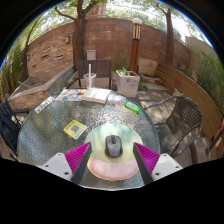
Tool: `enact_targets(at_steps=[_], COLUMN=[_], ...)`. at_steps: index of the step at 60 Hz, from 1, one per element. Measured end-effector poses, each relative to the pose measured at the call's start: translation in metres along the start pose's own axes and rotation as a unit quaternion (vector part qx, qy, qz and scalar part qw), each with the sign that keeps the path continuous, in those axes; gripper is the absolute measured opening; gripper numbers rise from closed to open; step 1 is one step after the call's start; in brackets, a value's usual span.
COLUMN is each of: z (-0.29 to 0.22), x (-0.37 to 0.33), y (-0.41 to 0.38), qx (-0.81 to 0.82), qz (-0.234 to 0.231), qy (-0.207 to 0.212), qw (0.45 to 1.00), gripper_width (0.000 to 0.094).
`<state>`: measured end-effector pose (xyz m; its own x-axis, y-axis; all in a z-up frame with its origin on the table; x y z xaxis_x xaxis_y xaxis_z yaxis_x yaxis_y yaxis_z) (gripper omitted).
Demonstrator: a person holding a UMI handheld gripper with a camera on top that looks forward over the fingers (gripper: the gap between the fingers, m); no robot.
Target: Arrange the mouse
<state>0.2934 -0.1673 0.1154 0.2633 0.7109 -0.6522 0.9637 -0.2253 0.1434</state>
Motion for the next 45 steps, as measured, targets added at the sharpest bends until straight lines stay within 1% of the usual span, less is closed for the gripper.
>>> enact_targets(at_steps=[11,21,34,45], z=[0.0,0.016,0.026,0.03], x=[-0.106,-0.179,-0.228,-0.233], y=[0.006,0.006,0.003,0.002], qx=[-0.011,-0.018,-0.023,-0.029], qz=[0.008,0.006,0.0,0.001], qy=[0.034,0.048,0.063,0.06], qw=[0.999,0.999,0.998,0.998], gripper_width=[0.0854,0.0857,0.0856,0.0855])
Point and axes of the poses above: the point between the fingertips, and its own axes, seen from behind it with the camera up: y to the right, z down, x forward, the way the camera looks, the point moved 3 cm from there along -x, backward, against the way the camera looks, and after that the axes turned 7 degrees about z, right-handed, at the moved point
